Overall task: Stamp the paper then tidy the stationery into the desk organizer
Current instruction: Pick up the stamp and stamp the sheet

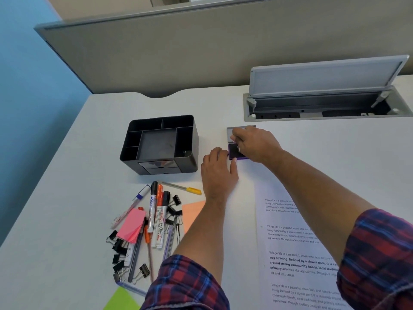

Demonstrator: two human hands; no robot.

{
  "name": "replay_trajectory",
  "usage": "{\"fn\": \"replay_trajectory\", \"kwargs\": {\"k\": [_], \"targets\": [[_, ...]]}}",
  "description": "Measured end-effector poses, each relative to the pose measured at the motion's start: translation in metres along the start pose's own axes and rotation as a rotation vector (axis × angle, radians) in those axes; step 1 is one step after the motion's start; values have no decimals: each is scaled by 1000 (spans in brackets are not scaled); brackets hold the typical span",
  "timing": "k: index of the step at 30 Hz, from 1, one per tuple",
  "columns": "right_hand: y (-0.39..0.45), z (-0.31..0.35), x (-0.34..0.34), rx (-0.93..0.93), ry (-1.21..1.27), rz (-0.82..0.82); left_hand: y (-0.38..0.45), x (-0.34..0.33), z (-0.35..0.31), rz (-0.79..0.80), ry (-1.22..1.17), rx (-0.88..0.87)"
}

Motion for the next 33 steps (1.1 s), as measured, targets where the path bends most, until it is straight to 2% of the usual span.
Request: {"fn": "replay_trajectory", "kwargs": {"k": [3,8,13,17,20,26,29,33], "targets": [[4,3,5,34,-38,51,0,1,0,-3,9,-3],[-22,-9,38,17,-42,-141,-2,2,1,-8,-49,-5],[-64,-16,56,13,5,-230,-3,4,2,41,-122,15],[-102,-19,58,-23,-20,-208,-18,12,3,36,-239,83],[-132,-21,61,-55,-35,-199,-34,16,-9,86,-236,82],[-187,-21,66,-76,-33,-201,-77,22,-68,199,-33,-186],[-216,-23,66,-99,-34,-213,-117,13,-94,295,6,-377],[-253,-28,66,-121,-13,-239,-169,1,-112,406,-7,-543]]}}
Point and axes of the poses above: each hand's wrist, its own y-axis towards the middle knuckle, its own x-axis out of the back of the hand, z = x × y, the point moved 9 cm from there along y, towards the middle knuckle, and after that the axes turned 9 degrees about -y, right-handed, at the moved point
